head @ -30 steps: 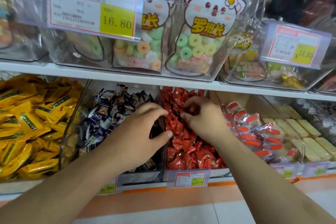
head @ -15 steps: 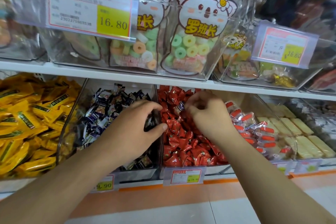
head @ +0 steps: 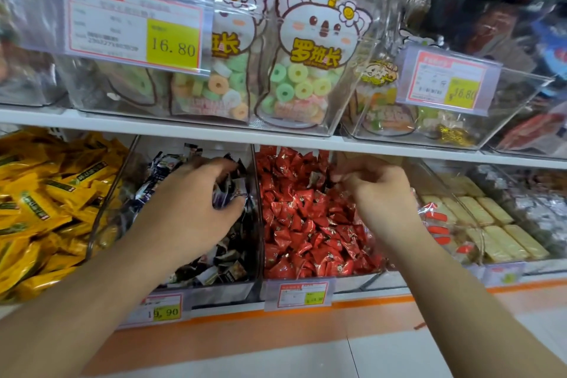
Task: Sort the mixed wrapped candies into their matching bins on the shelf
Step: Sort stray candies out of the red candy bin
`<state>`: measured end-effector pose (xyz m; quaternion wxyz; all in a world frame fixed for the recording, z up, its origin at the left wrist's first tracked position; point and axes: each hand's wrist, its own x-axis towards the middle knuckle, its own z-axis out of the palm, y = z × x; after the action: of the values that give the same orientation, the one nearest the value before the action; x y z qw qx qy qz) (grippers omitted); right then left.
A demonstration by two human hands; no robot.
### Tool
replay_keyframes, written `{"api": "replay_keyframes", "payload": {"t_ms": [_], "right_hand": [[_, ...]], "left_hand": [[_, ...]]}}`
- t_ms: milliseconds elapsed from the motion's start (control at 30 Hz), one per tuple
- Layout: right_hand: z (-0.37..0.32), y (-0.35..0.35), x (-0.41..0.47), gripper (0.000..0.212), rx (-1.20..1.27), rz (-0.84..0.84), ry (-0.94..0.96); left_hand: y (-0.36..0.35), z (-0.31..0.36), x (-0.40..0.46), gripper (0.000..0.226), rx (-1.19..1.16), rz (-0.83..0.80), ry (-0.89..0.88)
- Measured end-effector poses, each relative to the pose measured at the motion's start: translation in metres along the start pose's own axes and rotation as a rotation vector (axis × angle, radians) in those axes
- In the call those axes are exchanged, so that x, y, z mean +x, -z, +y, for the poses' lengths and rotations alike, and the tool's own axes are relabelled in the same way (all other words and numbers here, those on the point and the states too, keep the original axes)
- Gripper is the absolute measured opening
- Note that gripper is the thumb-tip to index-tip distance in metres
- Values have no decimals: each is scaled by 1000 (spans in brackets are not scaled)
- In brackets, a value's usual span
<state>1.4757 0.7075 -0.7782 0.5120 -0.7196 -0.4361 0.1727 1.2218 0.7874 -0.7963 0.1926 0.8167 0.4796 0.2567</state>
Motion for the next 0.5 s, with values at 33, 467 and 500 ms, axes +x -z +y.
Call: {"api": "replay_keyframes", "payload": {"t_ms": [33,467,500], "right_hand": [[3,4,2,30,-35,11,-1],[19,30,-9,29,-560,-38,253],[20,33,-11,29,-578,-44,263]], "left_hand": [[-1,2,0,54,-1,-22,-3],[-49,60,6,50,-42,-271,-360],[-57,67,7,54,-18,-317,-382]]}}
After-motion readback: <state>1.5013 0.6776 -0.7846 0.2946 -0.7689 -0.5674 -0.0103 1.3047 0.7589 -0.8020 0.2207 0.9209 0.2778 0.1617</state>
